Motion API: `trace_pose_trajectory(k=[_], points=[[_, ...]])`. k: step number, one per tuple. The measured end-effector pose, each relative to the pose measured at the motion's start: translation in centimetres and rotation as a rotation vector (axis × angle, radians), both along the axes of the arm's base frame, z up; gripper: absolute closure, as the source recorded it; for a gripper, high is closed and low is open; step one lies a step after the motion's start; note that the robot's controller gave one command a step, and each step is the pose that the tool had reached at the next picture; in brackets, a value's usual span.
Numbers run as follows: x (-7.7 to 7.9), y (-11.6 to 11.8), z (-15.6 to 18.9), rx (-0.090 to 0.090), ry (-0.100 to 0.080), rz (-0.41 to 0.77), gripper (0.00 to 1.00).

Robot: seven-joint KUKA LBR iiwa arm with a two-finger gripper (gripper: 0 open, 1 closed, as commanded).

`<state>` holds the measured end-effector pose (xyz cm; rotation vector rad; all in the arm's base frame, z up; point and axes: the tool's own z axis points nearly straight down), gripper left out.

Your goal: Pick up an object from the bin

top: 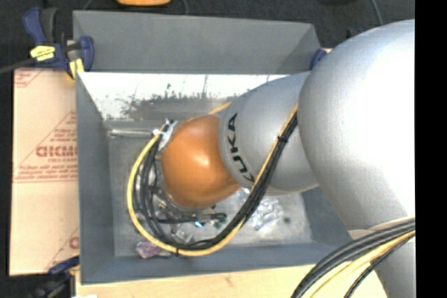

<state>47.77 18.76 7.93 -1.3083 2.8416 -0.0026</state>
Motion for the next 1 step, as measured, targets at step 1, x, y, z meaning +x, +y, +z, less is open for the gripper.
trace_pose_trajectory(k=[1], points=[[-0.27,-0.11,-0.15,-0.001,0.008,-0.005,1.00]])
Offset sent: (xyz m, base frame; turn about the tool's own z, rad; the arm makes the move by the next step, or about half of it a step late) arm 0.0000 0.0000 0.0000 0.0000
